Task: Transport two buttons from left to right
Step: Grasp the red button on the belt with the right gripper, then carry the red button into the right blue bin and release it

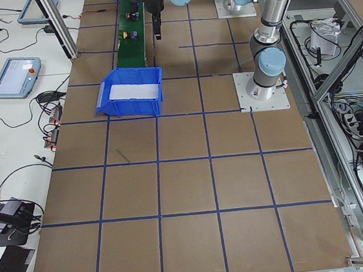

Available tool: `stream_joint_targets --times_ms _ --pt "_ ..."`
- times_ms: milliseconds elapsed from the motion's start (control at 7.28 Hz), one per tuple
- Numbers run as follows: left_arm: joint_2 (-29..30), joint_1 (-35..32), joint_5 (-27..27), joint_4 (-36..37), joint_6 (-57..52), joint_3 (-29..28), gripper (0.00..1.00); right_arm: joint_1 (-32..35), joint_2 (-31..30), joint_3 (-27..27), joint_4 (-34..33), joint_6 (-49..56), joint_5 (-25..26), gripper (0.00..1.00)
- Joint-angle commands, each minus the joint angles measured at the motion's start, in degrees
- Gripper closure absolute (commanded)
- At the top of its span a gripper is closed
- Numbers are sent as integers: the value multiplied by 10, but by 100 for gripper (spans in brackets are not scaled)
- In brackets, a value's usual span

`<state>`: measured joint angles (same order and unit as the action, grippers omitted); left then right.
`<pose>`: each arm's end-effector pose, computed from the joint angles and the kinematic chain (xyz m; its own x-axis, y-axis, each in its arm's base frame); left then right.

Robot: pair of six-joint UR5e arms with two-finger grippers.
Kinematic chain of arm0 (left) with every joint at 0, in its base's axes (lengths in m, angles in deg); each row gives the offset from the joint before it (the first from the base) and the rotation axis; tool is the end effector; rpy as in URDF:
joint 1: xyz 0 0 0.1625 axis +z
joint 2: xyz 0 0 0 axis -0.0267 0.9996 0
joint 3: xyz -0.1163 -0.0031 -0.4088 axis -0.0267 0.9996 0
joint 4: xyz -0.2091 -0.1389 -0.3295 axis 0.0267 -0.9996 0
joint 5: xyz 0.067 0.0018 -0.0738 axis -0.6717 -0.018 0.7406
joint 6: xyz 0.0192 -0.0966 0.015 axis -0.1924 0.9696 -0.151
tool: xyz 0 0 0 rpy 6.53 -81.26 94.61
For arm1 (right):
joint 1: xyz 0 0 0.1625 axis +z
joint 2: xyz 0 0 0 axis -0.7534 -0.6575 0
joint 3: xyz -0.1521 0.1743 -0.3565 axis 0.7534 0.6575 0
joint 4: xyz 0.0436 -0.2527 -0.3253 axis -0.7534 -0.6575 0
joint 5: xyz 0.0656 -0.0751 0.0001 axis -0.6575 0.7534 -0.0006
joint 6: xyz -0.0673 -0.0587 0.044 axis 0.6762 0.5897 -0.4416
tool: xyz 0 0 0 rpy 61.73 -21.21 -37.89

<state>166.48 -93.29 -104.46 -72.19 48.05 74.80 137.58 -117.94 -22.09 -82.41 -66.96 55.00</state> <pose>-0.1462 -0.5020 0.4572 -0.9994 0.0219 -0.0259 0.0213 0.9995 0.0218 0.1336 -0.6523 0.2477 -0.9875 0.0396 -0.1523 0.0350 0.9989 0.0328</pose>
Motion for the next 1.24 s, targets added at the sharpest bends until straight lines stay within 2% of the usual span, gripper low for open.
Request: stream_joint_targets --times_ms 0,275,549,687,824,1099 --pt "0 1 -1 -1 0 0 0 -1 0 8 55 -1 3 55" --pt "0 0 -2 -1 0 0 0 -2 -5 20 69 5 39 72" --pt "-1 0 -3 -1 0 0 0 -10 -8 59 90 10 41 74" --pt "-1 0 -3 -1 0 0 0 -17 -9 95 119 14 60 74" --pt "-1 0 -3 -1 0 -1 0 -34 -8 126 137 36 100 75" --pt "-1 0 -2 -1 0 -1 0 -123 -12 142 145 141 109 77"
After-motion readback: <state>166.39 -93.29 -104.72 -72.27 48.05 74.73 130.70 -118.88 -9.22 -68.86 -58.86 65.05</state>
